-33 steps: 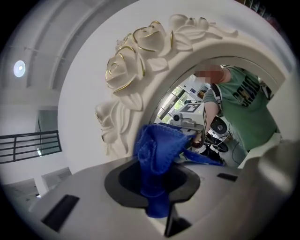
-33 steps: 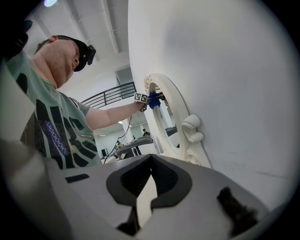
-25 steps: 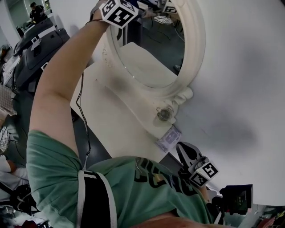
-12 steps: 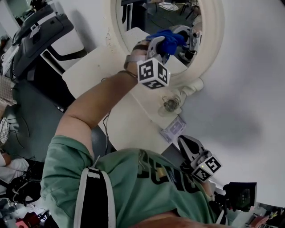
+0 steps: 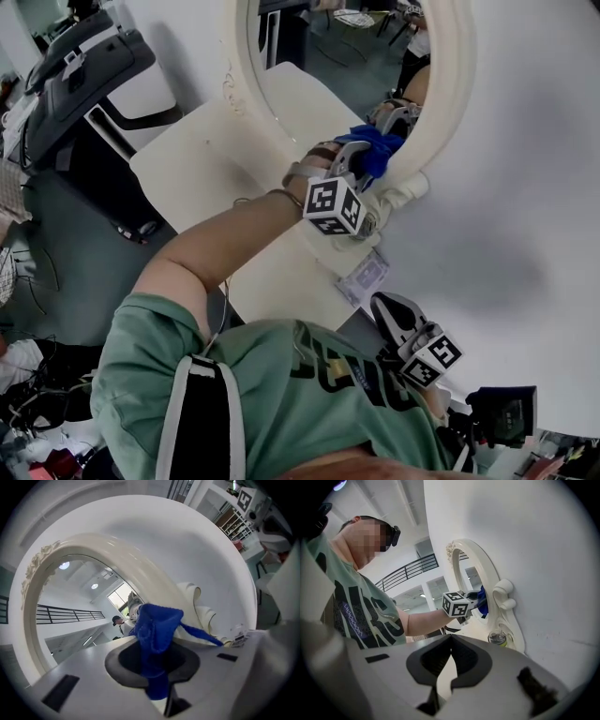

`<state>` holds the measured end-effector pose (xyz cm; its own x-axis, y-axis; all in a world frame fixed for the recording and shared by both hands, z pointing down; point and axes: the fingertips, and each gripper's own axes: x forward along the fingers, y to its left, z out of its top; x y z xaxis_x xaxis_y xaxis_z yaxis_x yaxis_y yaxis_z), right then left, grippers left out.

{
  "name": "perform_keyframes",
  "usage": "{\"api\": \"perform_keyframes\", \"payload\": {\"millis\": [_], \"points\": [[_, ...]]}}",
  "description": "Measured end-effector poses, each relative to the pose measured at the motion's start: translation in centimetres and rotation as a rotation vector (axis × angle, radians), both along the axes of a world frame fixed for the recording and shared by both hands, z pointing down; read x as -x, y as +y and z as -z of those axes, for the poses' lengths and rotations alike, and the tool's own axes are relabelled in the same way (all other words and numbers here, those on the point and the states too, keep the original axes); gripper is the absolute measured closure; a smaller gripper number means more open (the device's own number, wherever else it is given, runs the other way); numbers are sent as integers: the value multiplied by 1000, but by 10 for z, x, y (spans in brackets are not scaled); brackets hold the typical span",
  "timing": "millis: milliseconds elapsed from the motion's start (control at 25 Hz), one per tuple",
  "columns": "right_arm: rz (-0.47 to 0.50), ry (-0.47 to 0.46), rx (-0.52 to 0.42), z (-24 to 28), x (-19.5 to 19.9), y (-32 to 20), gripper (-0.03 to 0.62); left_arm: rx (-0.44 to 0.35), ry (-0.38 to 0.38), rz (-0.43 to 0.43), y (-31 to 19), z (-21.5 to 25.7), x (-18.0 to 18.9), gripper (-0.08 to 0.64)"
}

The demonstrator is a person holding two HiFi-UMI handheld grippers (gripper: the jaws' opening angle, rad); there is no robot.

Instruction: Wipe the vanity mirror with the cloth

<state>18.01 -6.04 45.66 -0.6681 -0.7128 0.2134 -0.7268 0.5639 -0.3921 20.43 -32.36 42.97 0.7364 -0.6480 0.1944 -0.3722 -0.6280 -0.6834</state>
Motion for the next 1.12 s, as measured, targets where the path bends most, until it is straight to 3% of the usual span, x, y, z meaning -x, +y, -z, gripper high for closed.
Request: {"api": "perform_keyframes", "payload": {"millis": [120,240,320,400,600,720,920,1120], "points": [[2,3,-12,2,0,-1,580,11,-32,-50,1,-3,-3,488],[10,12,-44,9,-1,-4,580,83,-42,-108,0,-3,-1,482],[0,10,-62,12,-5,-4,580,110,-25,-104,-10,11,10,480],[-11,10,-71,12,-8,-3,580,80,18,-48,-35,43,33,480],[-21,6,-99,9,-14,-6,580,-36,233,182,-125,184,117,479],[-31,-5,-114,10,-19,-8,580,-115,284,299,-160,260,154,479],[-36,-17,-129,11,-22,-8,580,-163,303,438,-190,323,175,479],[-44,-30,-133,8,-26,-7,580,-160,246,485,-202,324,163,480]]}}
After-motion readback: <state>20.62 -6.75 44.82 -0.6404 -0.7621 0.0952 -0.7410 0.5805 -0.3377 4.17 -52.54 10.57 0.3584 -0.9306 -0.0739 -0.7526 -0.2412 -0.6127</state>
